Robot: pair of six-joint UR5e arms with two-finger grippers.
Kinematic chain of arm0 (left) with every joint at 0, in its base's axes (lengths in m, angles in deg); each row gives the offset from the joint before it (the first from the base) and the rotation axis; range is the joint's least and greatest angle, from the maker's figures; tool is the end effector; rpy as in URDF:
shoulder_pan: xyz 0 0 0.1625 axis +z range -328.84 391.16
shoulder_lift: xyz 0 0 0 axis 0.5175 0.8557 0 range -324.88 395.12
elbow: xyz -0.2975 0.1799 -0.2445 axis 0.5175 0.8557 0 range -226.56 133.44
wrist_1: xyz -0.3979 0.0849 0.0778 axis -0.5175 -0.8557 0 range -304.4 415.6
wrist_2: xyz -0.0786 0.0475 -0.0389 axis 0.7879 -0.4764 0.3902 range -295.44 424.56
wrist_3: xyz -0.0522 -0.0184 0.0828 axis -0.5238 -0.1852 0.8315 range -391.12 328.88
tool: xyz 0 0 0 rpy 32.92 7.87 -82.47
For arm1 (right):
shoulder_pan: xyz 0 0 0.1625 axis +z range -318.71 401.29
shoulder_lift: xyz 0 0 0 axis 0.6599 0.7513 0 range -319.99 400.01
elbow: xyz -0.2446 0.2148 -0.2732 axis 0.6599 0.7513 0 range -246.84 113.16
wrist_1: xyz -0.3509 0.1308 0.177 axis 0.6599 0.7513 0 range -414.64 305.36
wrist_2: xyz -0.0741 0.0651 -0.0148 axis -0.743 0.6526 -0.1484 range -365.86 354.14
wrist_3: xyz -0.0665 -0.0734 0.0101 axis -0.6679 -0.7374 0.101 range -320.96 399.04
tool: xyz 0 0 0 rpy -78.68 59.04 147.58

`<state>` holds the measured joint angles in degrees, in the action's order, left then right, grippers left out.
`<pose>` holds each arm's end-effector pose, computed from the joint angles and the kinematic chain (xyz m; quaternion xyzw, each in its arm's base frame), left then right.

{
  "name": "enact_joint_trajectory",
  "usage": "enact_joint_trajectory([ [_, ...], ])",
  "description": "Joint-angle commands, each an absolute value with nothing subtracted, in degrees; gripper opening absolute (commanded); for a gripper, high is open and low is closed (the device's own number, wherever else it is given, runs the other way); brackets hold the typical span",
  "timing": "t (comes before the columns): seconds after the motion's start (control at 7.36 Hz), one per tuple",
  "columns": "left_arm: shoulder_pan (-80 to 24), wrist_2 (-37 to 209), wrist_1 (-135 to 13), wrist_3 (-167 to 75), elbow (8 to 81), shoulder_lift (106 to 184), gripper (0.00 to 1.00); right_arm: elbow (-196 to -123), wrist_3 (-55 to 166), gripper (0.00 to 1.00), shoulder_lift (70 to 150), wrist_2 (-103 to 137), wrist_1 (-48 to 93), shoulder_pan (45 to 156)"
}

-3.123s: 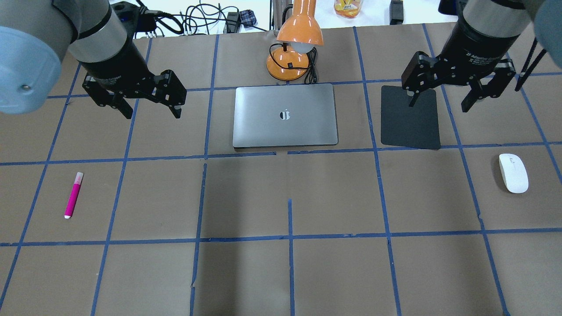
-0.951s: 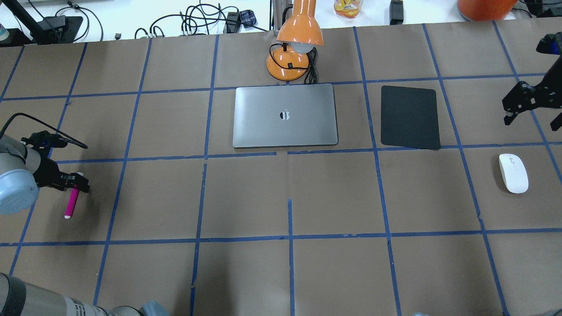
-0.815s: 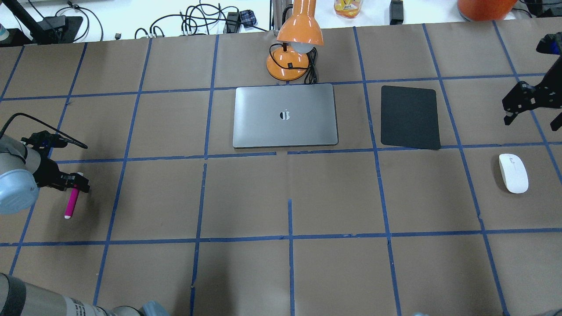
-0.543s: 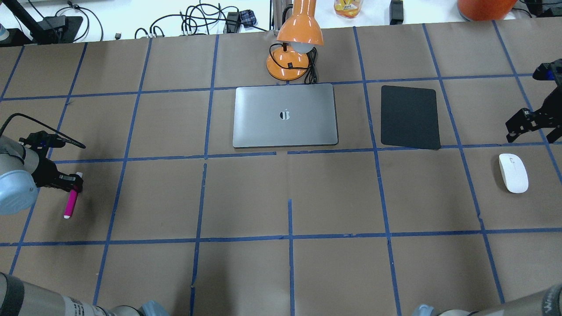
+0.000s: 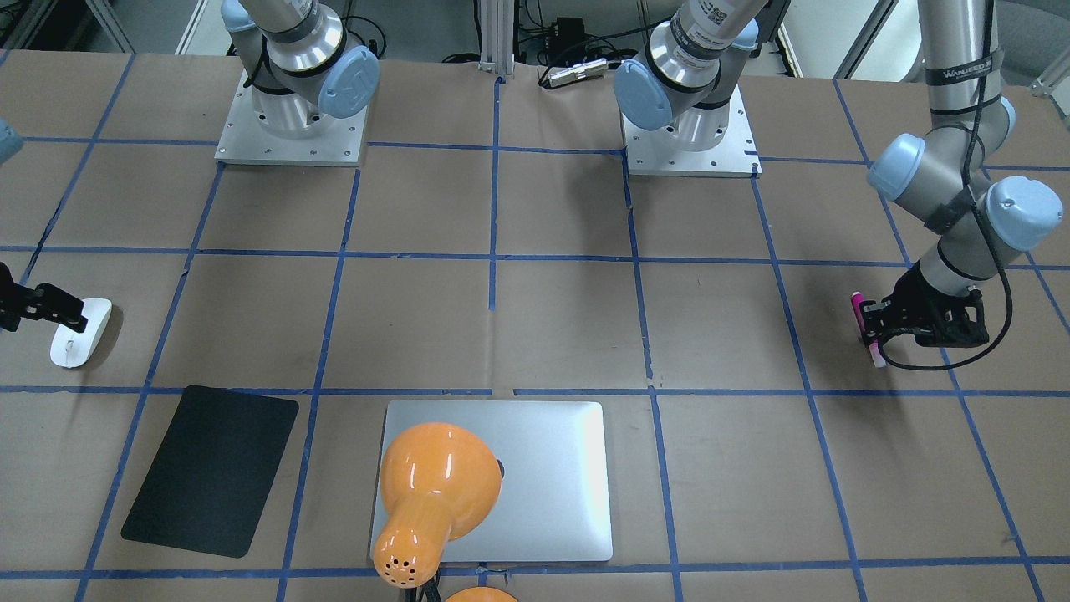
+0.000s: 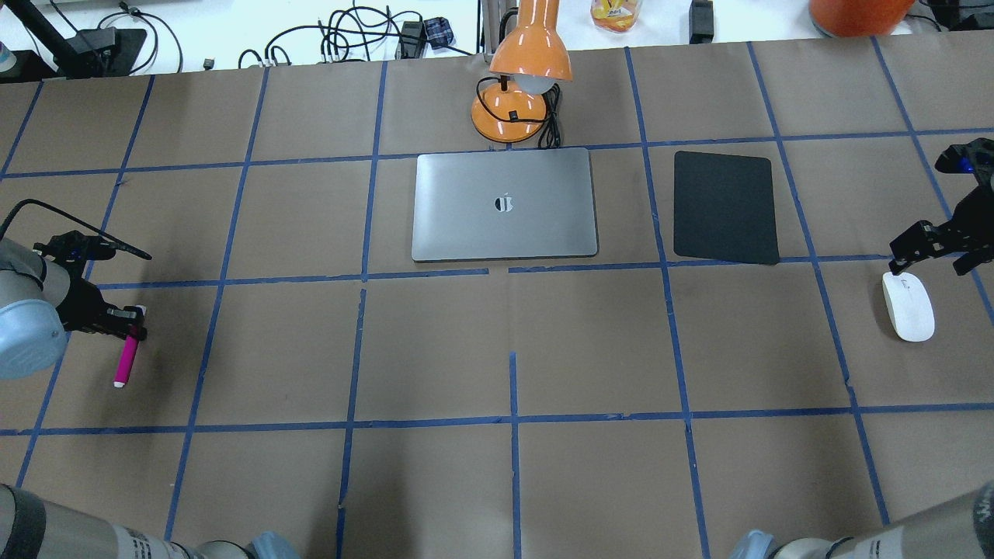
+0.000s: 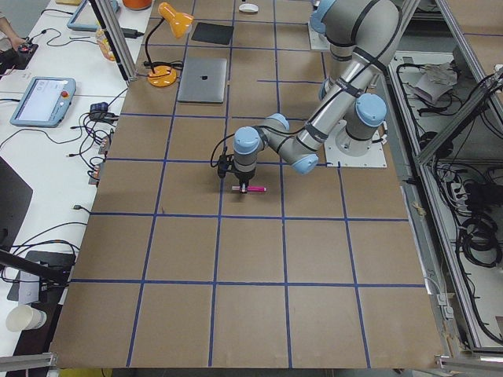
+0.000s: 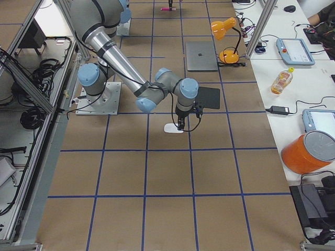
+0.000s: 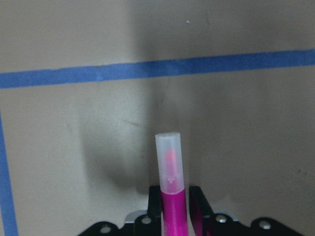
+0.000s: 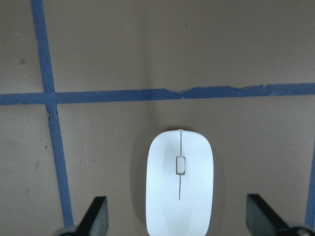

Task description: Place pen and mouse around notebook

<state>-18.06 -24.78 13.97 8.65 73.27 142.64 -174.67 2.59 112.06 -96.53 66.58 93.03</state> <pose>0.2216 -0.4628 0.1815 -0.0088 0.9999 -0.0105 0.0014 -0.2310 -0.5063 0.2303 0.0156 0.9991 0.0352 0.0196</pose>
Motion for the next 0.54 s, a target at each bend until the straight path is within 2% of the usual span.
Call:
enact_joint_trajectory([
  [0.0, -20.7, -23.1, 2.2, -3.6, 73.1, 136.1, 0.00, -174.9, 2.6, 1.00, 108.1, -96.3, 69.0, 92.6],
  [0.41, -31.3, -22.6, -9.1, -25.9, 72.7, 128.1, 0.00, -175.3, 2.4, 1.00, 107.9, -97.3, 69.1, 92.6],
])
